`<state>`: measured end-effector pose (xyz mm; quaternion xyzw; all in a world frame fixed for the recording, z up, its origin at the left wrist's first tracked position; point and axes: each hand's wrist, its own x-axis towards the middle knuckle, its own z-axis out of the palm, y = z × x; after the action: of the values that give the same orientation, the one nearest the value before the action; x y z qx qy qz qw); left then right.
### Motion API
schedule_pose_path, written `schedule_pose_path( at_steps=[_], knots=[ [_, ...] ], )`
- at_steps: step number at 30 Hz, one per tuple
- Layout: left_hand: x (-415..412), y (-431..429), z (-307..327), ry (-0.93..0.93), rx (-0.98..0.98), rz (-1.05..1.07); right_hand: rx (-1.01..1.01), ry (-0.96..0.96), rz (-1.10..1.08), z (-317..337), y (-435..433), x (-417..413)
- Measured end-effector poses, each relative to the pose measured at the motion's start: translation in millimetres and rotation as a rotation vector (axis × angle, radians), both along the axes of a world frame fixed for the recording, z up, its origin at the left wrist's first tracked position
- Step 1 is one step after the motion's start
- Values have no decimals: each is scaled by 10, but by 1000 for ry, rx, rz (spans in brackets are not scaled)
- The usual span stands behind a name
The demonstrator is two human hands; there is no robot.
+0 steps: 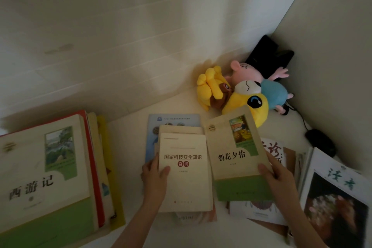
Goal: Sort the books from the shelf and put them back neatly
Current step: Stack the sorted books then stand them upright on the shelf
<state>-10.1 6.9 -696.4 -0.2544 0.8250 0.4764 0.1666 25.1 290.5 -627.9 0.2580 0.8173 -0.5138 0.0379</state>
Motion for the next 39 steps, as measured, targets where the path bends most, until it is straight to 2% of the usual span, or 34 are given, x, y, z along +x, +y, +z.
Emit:
schedule_pose_path(
  at_steps=[10,12,14,16,25,35,39],
  knots=[
    [111,149,131,28,-205,-88,-42,12,-20,-12,-27,68],
    [69,103,172,40,-101,-17,-40,12,-29,1,-36,69],
    [-14,40,217,32,139,67,-41,9,-37,11,-37,61],
    [-68,21,235,17,235,47,-36,6,-38,21,-24,55],
    [-98,43,472,137,370,45,-37,-13,-24,56,-24,59],
    [-429,-451,914,293,406,330,-54,39,-37,169,-87,28],
    [-461,-484,990,318,390,343,-50,57,-52,210,-81,1]
  ],
)
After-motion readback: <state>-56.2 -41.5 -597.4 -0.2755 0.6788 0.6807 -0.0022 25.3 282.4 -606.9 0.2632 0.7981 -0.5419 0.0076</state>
